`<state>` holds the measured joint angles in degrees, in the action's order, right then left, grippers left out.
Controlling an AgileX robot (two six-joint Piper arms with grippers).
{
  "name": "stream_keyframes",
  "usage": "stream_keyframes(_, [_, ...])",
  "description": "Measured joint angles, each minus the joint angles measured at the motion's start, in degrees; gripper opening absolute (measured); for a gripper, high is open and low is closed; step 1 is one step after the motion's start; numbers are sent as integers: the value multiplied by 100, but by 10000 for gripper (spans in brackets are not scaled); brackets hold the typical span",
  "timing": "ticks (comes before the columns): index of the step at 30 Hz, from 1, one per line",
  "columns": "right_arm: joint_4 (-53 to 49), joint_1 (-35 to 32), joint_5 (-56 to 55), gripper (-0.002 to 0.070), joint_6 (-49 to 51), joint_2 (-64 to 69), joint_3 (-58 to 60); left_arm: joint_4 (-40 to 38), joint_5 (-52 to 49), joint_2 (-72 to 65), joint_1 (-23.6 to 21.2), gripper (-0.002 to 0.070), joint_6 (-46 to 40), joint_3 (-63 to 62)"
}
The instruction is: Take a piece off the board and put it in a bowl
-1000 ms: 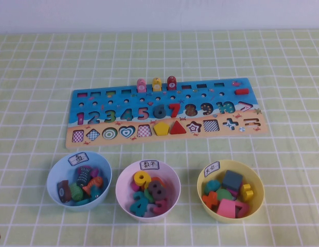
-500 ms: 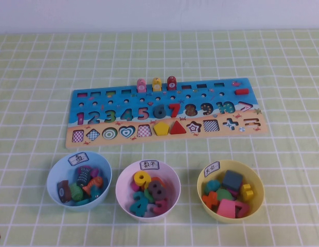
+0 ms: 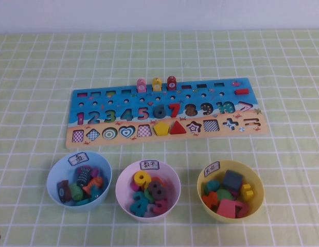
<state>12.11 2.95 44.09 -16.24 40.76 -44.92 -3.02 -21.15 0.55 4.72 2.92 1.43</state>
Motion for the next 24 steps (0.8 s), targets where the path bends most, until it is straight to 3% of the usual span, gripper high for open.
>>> stream_keyframes(14, [-1362,185,2492,-17,312,4940,-4799,0,0,0,0,-5,0,0])
stream_keyframes(24, [-1380,701,2676,-17,378,7910,-7775,0,0,0,0,-5,0,0])
